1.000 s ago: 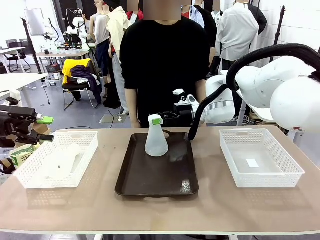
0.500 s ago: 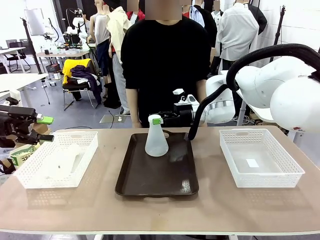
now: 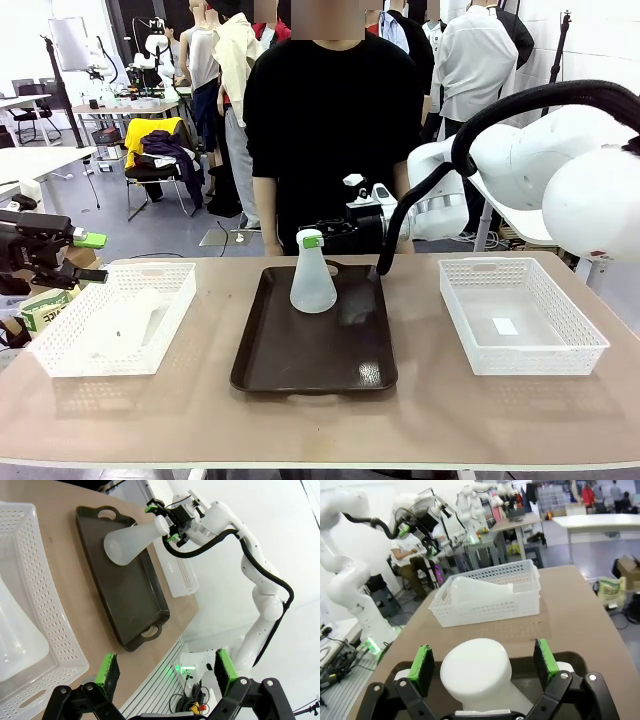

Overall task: Prepare the laboratory tools.
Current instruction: Pick up the Big flask that the person points to.

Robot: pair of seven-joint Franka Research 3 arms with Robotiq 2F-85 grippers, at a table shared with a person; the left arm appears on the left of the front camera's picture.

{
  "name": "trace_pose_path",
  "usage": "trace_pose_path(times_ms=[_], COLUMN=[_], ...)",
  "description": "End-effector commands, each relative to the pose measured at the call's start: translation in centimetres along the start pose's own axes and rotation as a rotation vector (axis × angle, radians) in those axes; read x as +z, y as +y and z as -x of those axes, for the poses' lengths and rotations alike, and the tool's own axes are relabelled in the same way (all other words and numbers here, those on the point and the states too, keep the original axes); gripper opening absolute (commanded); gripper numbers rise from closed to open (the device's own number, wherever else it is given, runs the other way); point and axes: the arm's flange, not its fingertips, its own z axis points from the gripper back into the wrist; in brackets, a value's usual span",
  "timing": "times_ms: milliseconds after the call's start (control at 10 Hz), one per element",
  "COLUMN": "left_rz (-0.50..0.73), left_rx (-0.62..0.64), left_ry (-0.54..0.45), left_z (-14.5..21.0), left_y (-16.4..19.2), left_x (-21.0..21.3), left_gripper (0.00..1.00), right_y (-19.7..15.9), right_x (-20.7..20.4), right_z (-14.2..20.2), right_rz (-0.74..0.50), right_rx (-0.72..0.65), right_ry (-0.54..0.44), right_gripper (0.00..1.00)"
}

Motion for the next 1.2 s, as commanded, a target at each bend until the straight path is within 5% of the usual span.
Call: trace_pose_path(times_ms=[0,300,800,1100], left_rz=[0.017,0.017,0.017,0.017], left_rx=[-0.005,-0.005,-0.005,-0.005], left_ry=[-0.013,-0.013,-0.013,-0.013], left_z=[-0.1,-0.1,-0.1,-0.1], left_y=[-0.1,-0.1,-0.1,-0.1], left_x=[0.1,0.1,0.1,0.1], left_gripper=[1.0,1.0,1.0,1.0], right_y=[2.7,6.4,14.0,20.8], right_x=[0.5,3.4,8.6,13.9], right_z=[-1.6,-3.8,-4.3,-1.8], right_rz=[0.076,0.295,0.55,0.823], right_rx=[-0.016,0.0,-0.065,-0.109], right_ry=[0.129,0.288,0.305,0.23], right_gripper=[1.0,1.0,1.0,1.0])
